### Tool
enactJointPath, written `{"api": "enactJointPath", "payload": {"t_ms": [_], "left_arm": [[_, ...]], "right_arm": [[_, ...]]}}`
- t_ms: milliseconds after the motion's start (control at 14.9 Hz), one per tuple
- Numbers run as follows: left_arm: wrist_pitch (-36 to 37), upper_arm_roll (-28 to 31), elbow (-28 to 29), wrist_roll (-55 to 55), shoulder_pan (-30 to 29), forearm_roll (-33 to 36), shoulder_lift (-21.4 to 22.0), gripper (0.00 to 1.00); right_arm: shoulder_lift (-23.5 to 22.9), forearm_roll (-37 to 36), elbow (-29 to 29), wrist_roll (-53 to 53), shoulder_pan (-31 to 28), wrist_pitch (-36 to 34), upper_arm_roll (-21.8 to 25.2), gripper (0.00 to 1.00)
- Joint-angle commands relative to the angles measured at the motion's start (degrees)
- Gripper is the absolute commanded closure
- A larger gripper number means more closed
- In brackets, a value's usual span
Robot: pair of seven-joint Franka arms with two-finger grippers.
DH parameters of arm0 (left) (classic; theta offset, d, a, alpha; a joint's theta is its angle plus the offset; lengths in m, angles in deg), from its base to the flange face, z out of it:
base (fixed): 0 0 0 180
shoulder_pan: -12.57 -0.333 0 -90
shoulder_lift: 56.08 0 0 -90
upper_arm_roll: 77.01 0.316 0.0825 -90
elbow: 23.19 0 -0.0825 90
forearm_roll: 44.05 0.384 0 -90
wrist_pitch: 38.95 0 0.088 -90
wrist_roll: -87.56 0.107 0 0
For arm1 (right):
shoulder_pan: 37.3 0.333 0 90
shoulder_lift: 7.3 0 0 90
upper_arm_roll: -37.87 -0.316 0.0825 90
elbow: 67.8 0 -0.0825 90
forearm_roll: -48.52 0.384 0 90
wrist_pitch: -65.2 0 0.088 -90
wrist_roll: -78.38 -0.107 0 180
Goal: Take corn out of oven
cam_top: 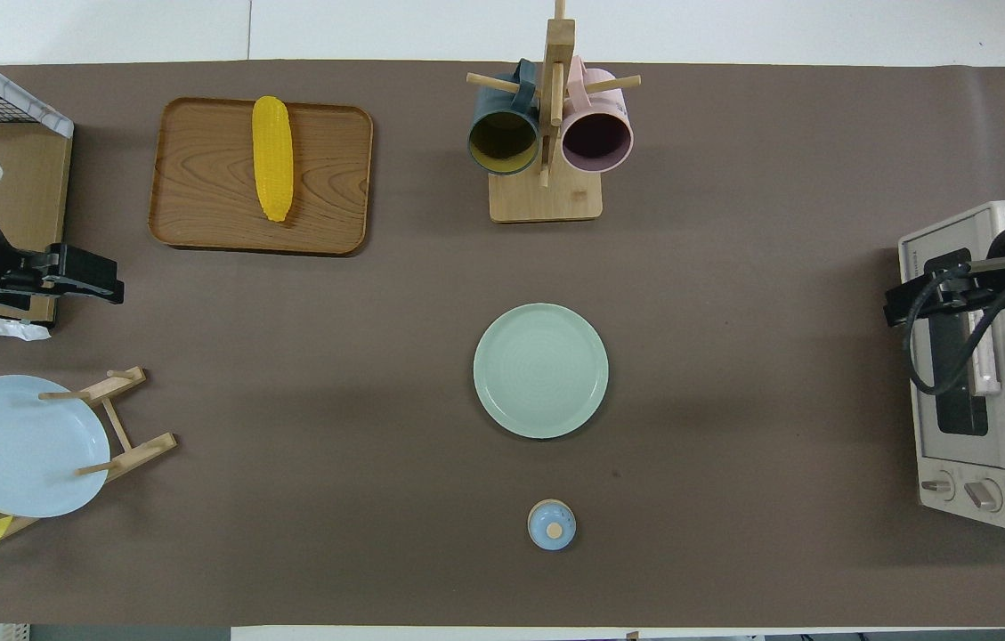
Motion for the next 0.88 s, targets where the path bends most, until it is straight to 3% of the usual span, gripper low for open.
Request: {"api": "enactJointPath", "payload": {"t_ms": [0,808], "left_arm": [[-1.79,-0.54,1.22,-0.46,-0.27,1.31,0.55,0.0],[-1.26,-0.36,0.95,0.33,0.08,2.36,0.55,0.0]], "right_arm": [[0.07,0.54,-0.22,-0.15,-0.56,-0.29,-0.22,0.0],[0.07,0.54,-0.22,-0.15,-0.56,-0.29,-0.3,0.0]]}}
